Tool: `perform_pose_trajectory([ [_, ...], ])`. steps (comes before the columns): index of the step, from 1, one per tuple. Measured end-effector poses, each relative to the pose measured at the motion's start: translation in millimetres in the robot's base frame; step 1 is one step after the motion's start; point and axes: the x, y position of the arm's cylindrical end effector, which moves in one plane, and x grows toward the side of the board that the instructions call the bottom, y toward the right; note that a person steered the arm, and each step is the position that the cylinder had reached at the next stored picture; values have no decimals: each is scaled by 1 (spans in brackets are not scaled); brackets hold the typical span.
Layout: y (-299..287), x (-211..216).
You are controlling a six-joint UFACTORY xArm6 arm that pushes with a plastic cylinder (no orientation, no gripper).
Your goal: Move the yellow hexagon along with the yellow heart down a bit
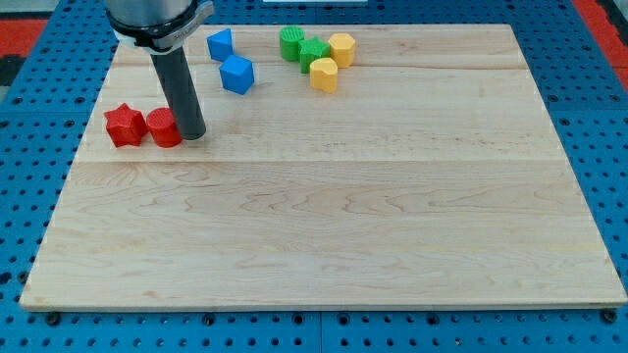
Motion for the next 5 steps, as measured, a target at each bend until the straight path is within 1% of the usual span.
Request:
perform_pose_trajectory([
  [1,0,0],
  [2,40,-1],
  [3,84,11],
  [5,105,11],
])
